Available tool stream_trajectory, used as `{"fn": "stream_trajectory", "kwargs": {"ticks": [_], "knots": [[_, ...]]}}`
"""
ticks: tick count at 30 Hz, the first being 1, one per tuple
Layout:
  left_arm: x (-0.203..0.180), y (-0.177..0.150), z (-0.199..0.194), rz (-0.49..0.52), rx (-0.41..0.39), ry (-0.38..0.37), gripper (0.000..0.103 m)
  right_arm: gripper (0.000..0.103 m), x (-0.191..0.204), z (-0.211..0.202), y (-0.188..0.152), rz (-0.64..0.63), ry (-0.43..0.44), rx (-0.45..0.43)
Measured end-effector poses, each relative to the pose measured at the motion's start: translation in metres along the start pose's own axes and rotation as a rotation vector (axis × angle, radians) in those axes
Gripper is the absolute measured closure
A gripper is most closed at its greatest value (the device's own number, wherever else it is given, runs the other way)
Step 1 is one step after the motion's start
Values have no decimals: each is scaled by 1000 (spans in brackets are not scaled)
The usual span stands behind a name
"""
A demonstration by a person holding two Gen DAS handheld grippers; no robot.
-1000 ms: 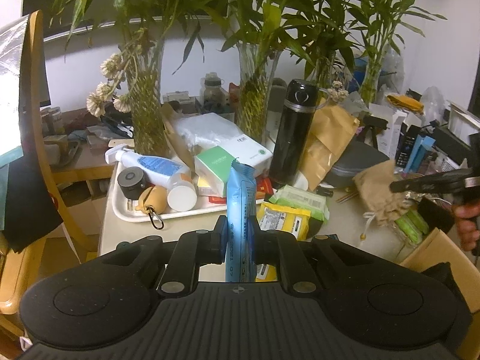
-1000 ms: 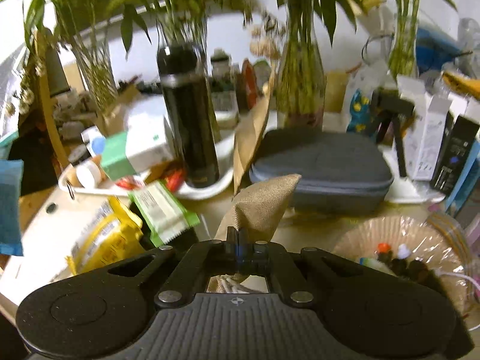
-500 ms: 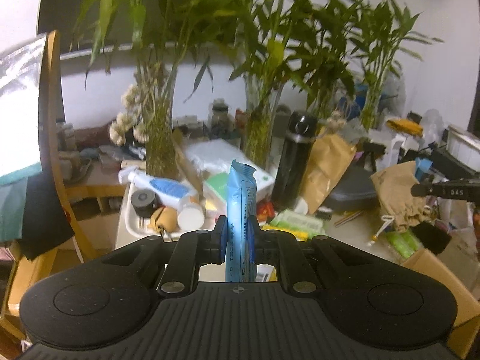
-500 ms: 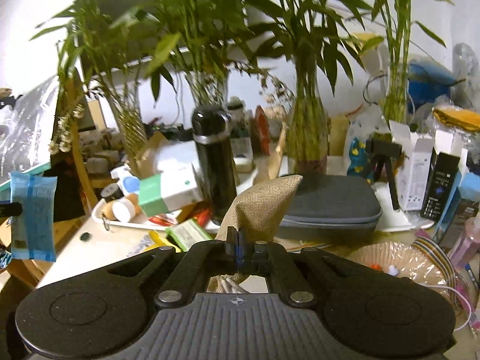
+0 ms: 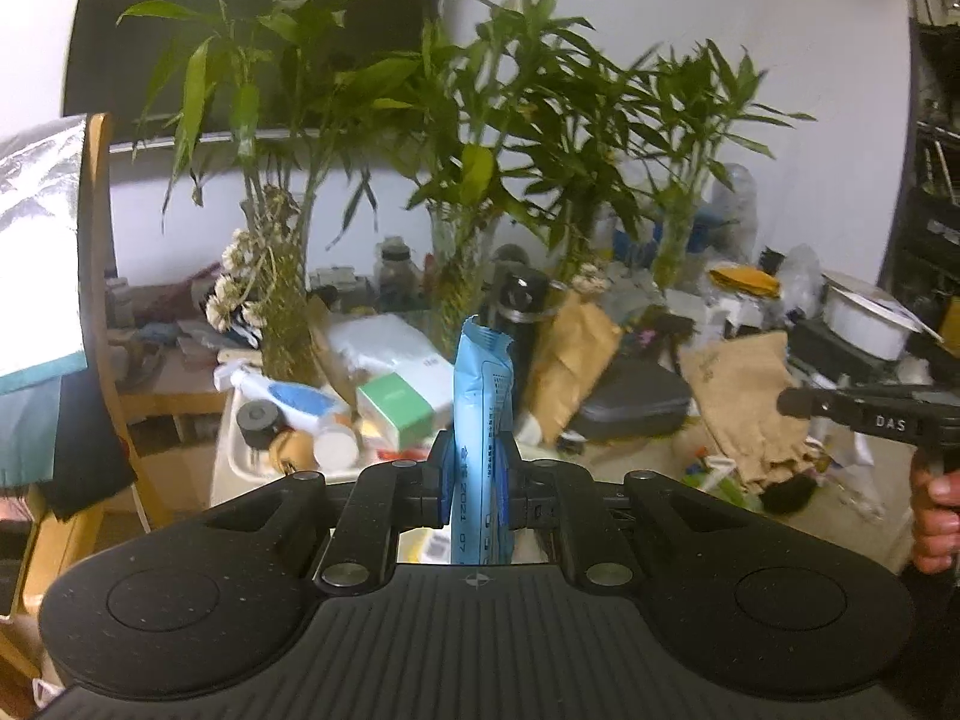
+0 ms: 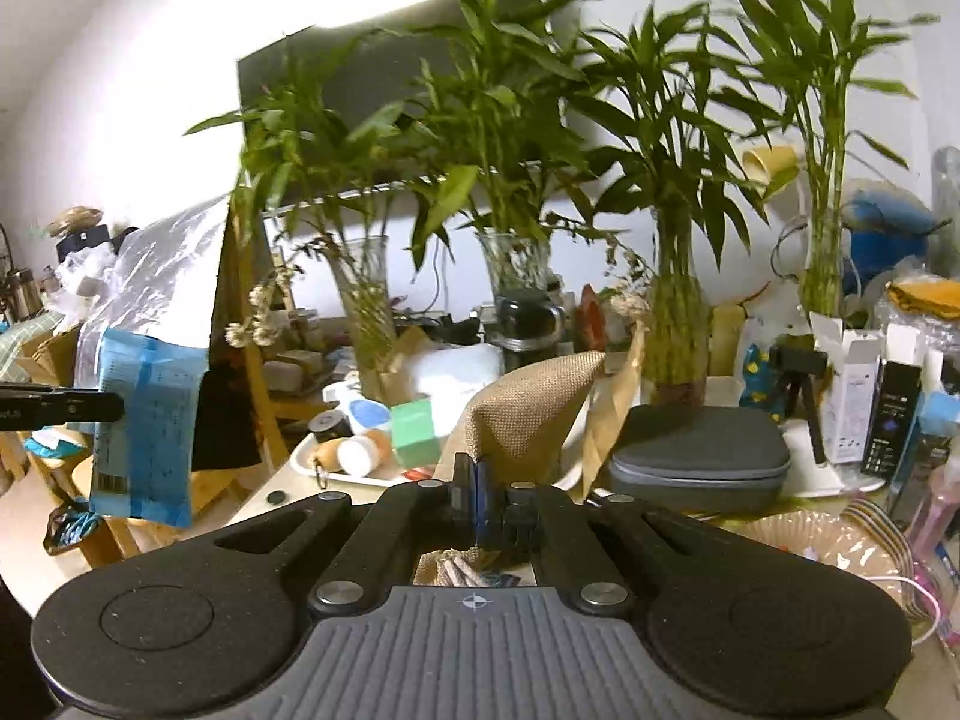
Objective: Organize soft objects
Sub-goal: 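Lower the blue packet into the cardboard box and open the left gripper, then lower the burlap pouch into the cardboard box and open the right gripper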
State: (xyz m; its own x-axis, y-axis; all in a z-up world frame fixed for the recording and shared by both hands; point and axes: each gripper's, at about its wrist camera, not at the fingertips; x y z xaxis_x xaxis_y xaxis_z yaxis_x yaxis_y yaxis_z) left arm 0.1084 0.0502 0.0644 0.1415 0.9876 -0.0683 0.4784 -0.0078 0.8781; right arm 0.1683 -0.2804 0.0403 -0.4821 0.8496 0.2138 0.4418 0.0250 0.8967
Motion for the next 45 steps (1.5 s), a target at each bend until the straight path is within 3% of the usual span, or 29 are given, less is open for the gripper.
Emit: {"fn": "stream_trajectory", "kwargs": {"ticks": [6, 19, 22, 25, 28, 32, 38, 45], "knots": [[-14, -7, -20, 22, 60, -6, 89, 100, 15, -34, 4, 10, 23, -24], [-8, -42, 8, -152, 332, 26, 89, 100, 40, -74, -7, -64, 26, 0], [-4, -49, 15, -199, 382, 4, 87, 100, 42, -75, -12, -61, 27, 15], [-3, -53, 16, -214, 372, -7, 84, 100, 47, -75, -17, -68, 31, 27], [-7, -53, 9, -196, 338, -15, 70, 100, 52, -75, -18, -79, 34, 33], [-15, -52, -3, -143, 275, 2, 63, 100, 54, -76, -19, -93, 25, 35], [-16, -52, -20, -89, 213, 38, 62, 100, 53, -77, -19, -106, 4, 28], [-8, -58, -39, -87, 146, 24, 61, 100, 49, -73, -27, -156, -15, 86]]}}
Point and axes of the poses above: each gripper's, at about its wrist camera, not at the fingertips, and z roughly the way its jaws point, x to its left, y to its top, and after that the axes turned 3 degrees about y, right-handed
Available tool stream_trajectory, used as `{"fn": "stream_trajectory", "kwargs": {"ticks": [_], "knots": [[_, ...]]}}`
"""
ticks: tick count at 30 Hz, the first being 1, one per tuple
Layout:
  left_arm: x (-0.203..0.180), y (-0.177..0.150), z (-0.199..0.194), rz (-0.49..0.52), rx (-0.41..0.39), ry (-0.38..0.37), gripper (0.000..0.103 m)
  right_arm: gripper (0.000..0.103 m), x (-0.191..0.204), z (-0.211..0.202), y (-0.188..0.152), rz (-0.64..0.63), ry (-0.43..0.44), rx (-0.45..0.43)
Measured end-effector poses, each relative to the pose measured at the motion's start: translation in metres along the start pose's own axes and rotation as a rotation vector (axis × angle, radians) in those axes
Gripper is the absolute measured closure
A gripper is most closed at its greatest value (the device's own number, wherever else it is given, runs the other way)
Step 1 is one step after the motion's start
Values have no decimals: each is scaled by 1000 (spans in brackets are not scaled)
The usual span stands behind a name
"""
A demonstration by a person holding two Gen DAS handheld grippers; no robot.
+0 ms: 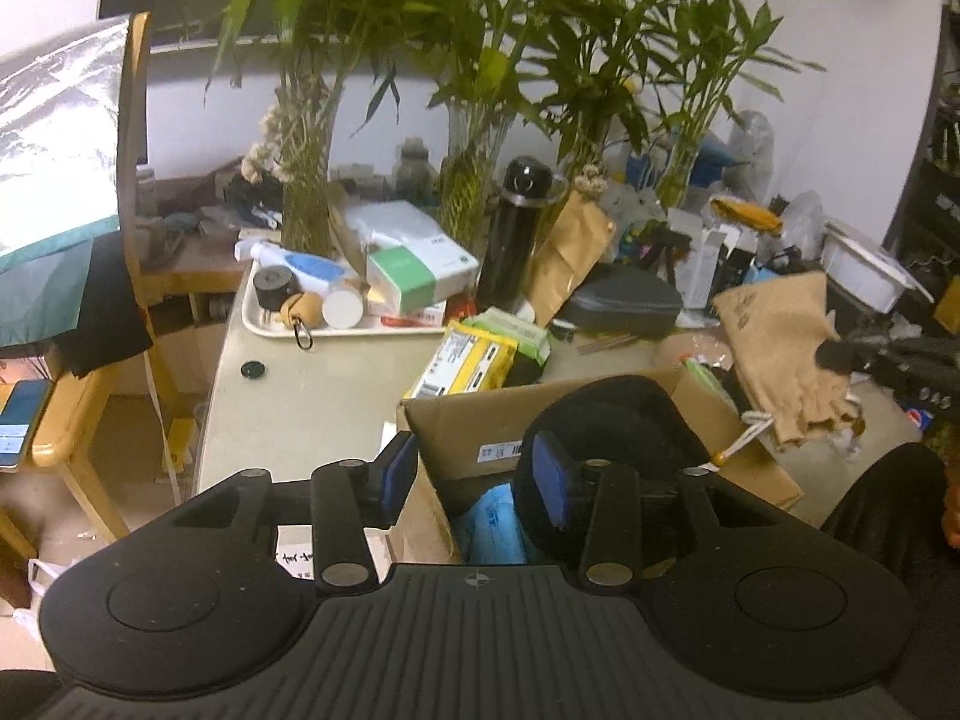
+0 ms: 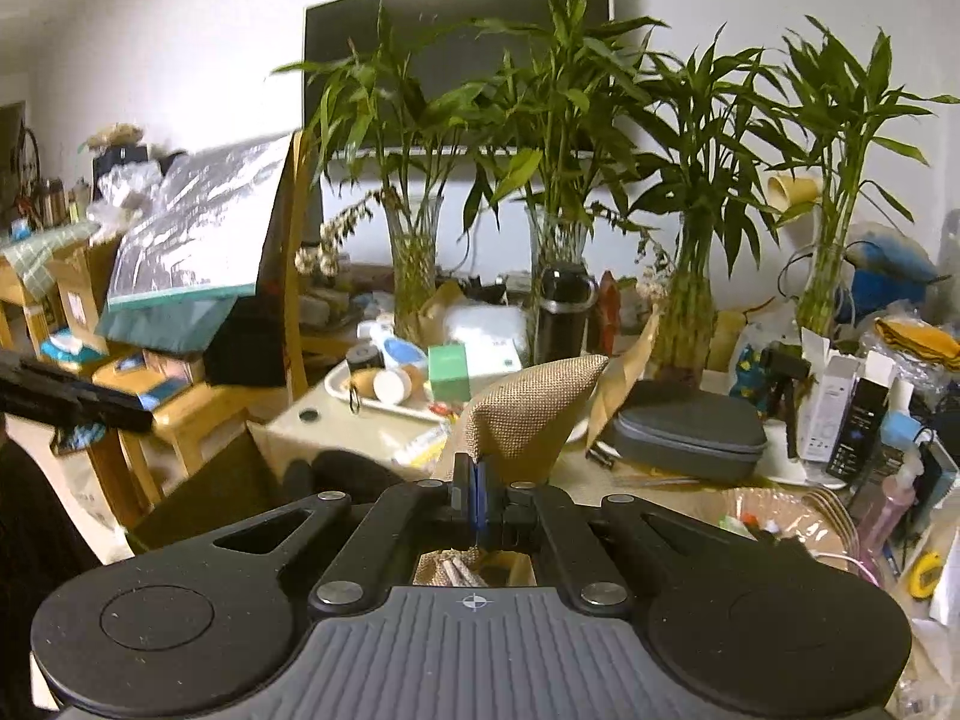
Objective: Organize soft objects
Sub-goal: 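Lower the burlap pouch into the cardboard box and open the right gripper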
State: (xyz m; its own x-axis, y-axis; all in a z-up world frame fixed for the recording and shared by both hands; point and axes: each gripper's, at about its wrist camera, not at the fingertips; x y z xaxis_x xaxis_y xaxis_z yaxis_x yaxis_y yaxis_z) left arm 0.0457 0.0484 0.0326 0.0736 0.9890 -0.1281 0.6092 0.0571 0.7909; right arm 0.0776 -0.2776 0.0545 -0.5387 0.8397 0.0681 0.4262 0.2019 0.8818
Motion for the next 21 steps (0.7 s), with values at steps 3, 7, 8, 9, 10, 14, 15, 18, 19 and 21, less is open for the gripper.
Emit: {"fn": "stream_trajectory", "kwargs": {"ticks": [3, 7, 8, 9, 10, 14, 15, 18, 19, 21], "knots": [[2, -2, -5, -1, -16, -14, 60, 100, 1, 3, -5, -21, -5, 29], [-1, -4, -10, 30, -21, -11, 60, 100, 3, 7, -8, -57, -34, 53], [-1, -6, -11, 37, -23, -10, 60, 100, 3, 6, -8, -60, -45, 53], [-2, -6, -12, 42, -24, -9, 60, 100, 2, 5, -8, -59, -57, 50], [-2, -7, -12, 45, -26, -9, 60, 100, 1, 4, -7, -56, -69, 46], [2, -9, -14, 40, -27, -3, 60, 100, 0, -6, -3, -67, -92, 14], [2, -10, -14, 38, -28, -3, 60, 100, 1, -9, -2, -75, -97, 6], [5, -11, -14, 39, -29, 10, 60, 100, 3, -15, 4, -104, -102, -1], [4, -11, -14, 42, -31, 17, 60, 100, 5, -15, 5, -116, -105, 2], [4, -11, -14, 48, -33, 28, 60, 100, 7, -13, 4, -137, -104, 28]]}}
Point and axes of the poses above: each gripper's, at about its wrist camera, not at the fingertips, and z roughly the way its jaws point, x to its left, y to its top, and after that the axes turned 3 degrees about y, right-handed
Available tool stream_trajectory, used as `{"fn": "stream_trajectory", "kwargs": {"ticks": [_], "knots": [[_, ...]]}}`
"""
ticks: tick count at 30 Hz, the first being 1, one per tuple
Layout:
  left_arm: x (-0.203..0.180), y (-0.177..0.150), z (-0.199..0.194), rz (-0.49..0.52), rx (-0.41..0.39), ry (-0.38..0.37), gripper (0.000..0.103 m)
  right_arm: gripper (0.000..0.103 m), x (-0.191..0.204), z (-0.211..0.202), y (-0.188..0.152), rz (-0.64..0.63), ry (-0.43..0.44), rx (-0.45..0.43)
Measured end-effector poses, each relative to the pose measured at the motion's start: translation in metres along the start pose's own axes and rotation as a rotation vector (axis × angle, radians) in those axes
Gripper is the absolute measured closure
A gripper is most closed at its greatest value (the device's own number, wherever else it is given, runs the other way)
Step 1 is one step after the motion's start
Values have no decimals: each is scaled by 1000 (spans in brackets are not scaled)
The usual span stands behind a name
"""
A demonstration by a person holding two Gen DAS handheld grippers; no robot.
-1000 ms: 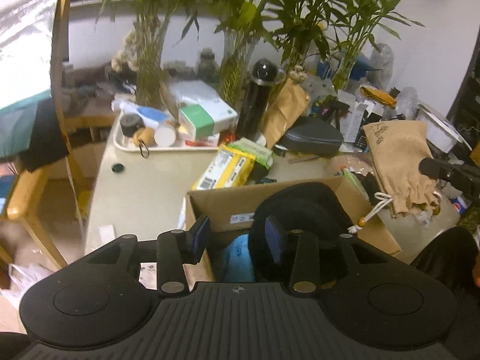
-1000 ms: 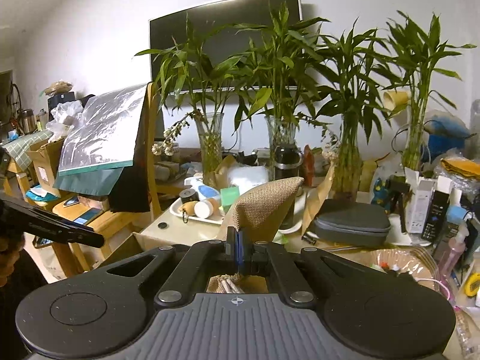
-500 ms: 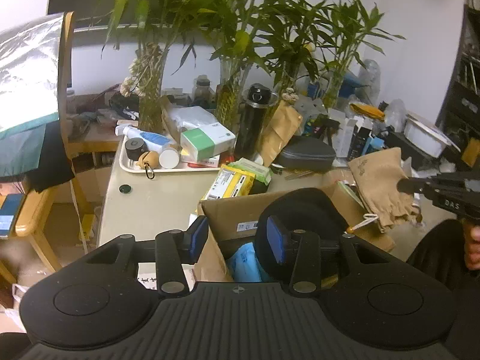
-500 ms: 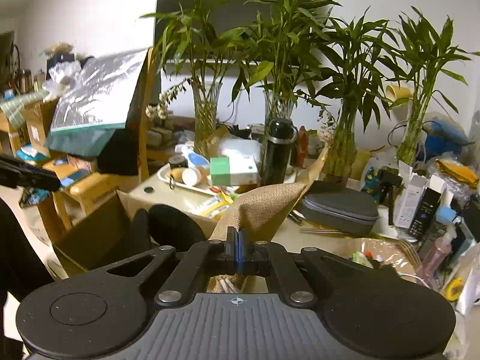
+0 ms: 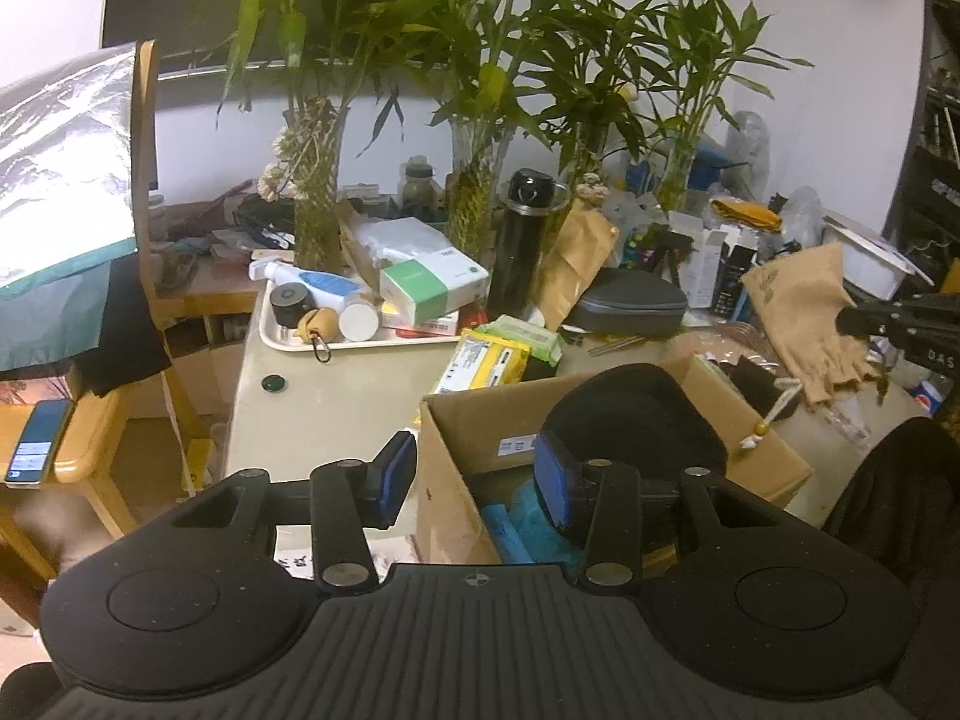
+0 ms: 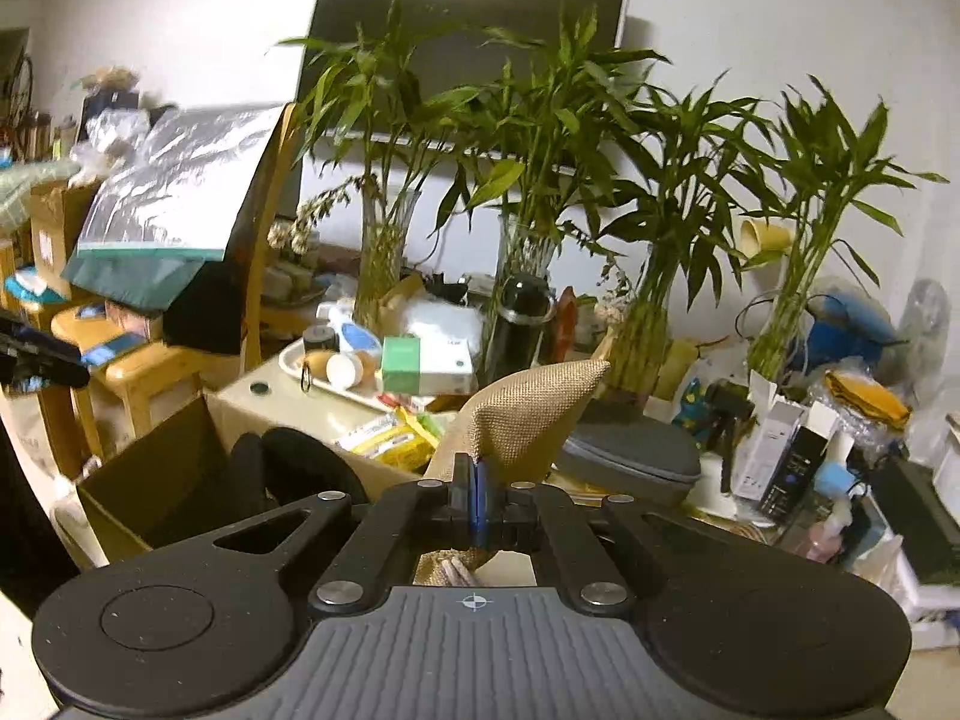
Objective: Organize soft objects
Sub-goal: 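Lower the burlap pouch into the cardboard box and open the right gripper, then withdraw both tools from the box back toward the table items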
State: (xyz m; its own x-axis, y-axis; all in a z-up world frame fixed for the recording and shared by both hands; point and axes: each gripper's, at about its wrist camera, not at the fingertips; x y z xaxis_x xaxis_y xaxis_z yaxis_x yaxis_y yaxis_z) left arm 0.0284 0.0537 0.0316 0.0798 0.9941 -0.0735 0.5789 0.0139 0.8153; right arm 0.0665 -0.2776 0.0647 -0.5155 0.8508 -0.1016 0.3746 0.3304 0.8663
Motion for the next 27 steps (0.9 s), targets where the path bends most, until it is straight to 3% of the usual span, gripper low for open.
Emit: {"fn": "stream_trajectory", "kwargs": {"ticks": [8, 14, 16, 17, 18, 21, 23, 27], "knots": [[-6, -2, 0, 18, -1, 0, 60, 100, 22, 35, -17, -71, 50, 154], [-6, -3, -1, 23, -2, -1, 60, 99, 35, 56, -21, -97, 61, 209], [-6, -3, -1, 22, -2, 2, 60, 91, 36, 60, -21, -95, 77, 221], [-6, -2, -1, 20, -2, 2, 60, 77, 36, 61, -20, -87, 88, 224], [-6, -2, -1, 19, -2, 2, 60, 56, 35, 62, -19, -79, 93, 225], [-6, -3, -1, 17, -3, 5, 60, 18, 32, 58, -18, -65, 96, 190], [-5, -3, 0, 16, -1, 4, 60, 6, 30, 55, -17, -50, 105, 164], [-6, -3, 0, 16, 0, 5, 60, 0, 25, 54, -16, -21, 111, 153]]}}
Point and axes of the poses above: each gripper's, at about its wrist camera, not at the fingertips, and z roughly the way its jaws point, x to its left, y to its top, and after that the axes turned 3 degrees about y, right-handed
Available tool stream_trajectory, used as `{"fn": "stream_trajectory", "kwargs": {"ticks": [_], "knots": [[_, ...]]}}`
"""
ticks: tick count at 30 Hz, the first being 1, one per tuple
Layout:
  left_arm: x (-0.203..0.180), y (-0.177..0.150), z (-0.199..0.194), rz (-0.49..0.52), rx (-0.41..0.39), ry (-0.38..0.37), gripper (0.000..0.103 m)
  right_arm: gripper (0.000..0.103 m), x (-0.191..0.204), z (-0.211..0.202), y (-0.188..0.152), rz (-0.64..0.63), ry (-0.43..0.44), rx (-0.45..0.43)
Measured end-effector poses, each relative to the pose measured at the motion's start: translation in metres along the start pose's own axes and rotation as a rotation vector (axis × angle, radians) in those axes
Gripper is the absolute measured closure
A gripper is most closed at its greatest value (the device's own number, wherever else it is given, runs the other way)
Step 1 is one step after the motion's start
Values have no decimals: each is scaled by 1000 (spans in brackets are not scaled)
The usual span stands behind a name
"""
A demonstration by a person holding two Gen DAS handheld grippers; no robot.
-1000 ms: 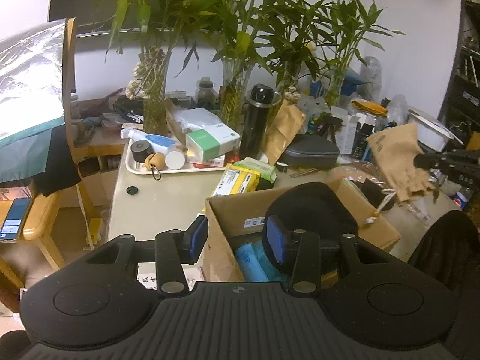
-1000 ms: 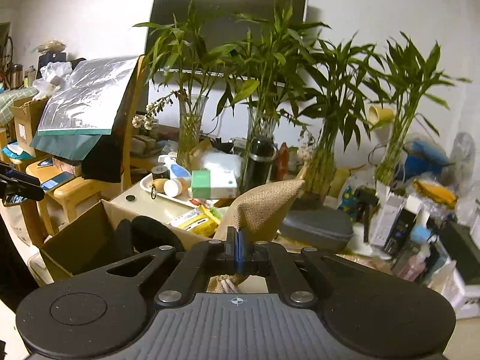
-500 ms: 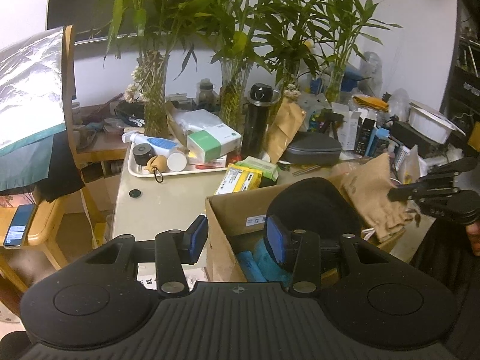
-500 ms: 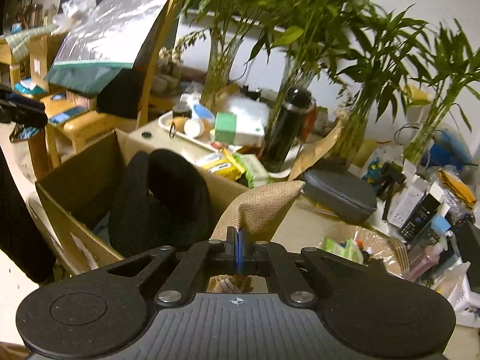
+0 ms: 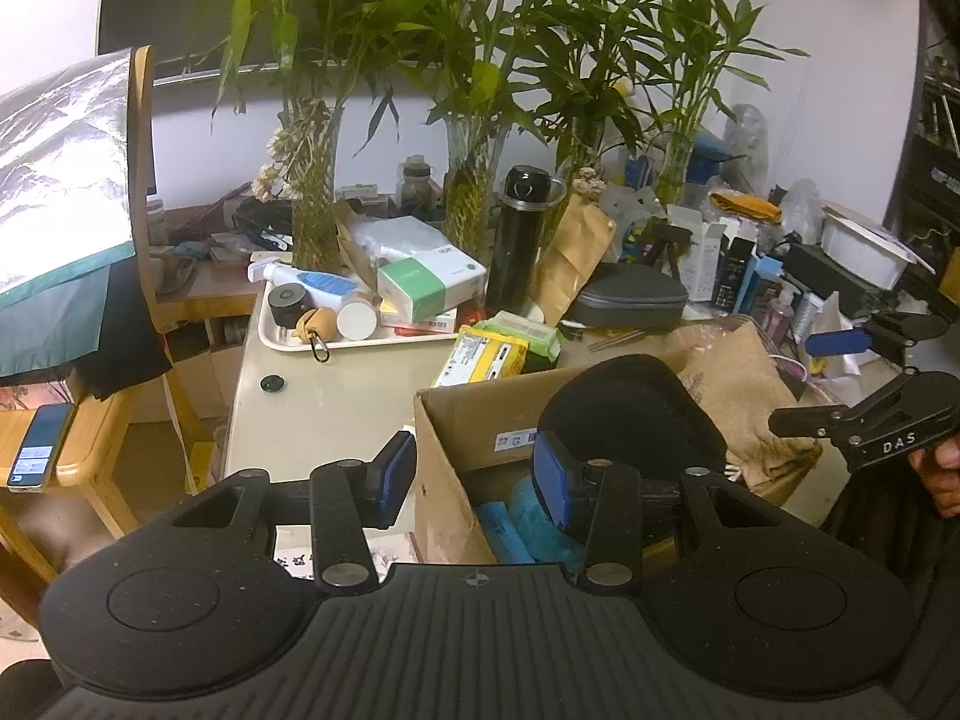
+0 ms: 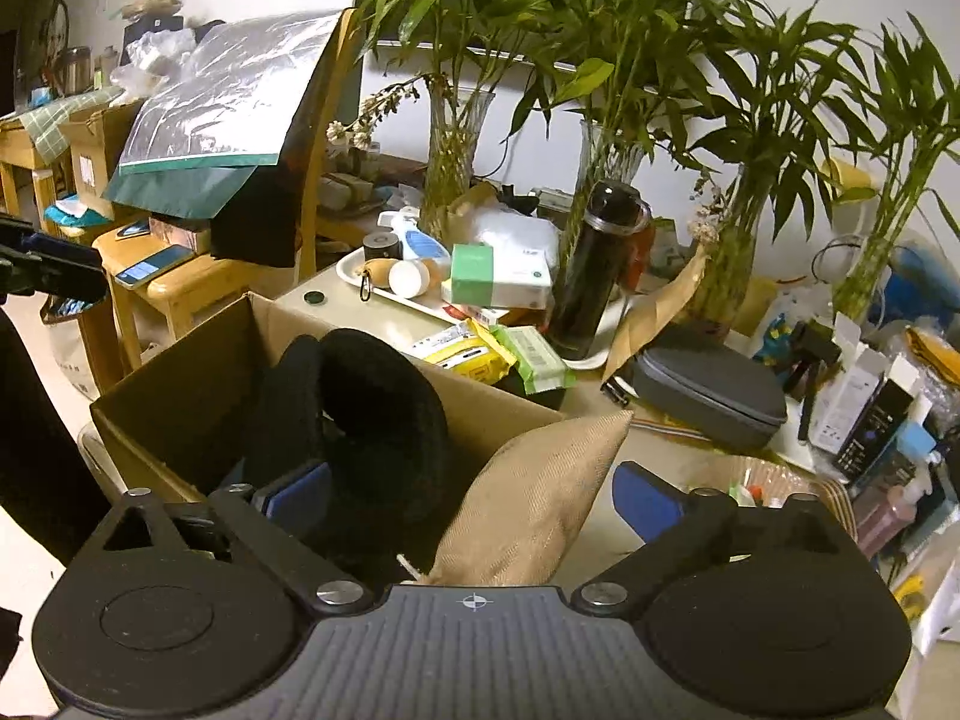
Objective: Organize soft objects
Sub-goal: 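Withdraw both tools from the box back toward the table items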
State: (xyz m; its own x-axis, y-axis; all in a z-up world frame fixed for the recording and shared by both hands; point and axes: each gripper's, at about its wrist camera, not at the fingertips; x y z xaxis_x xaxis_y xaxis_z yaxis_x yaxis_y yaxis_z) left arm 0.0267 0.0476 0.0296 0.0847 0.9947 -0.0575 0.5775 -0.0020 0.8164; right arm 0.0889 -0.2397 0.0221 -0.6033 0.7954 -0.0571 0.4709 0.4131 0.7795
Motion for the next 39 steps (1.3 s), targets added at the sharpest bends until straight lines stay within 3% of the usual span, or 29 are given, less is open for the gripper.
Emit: {"fn": "stream_trajectory", "kwargs": {"ticks": [23, 33, 39], "knots": [[-5, 9, 13, -7, -22, -34, 60, 0, -23, 10, 5, 96, -30, -36], [0, 18, 27, -2, -35, -37, 60, 0, -51, 30, 34, 130, -61, -74], [9, 20, 39, -24, -42, -25, 60, 0, -79, 55, 46, 162, -30, -127]]}}
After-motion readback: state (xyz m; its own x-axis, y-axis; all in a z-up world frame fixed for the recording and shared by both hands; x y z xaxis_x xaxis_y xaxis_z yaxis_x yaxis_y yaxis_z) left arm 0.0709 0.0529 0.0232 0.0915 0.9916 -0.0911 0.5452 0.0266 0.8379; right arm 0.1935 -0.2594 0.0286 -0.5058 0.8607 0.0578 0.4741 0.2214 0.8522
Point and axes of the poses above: each gripper's, at about its wrist camera, not at the fingertips, and z roughly the way its jaws point, x to its left, y to its top, and after that the axes turned 3 degrees about y, right-handed
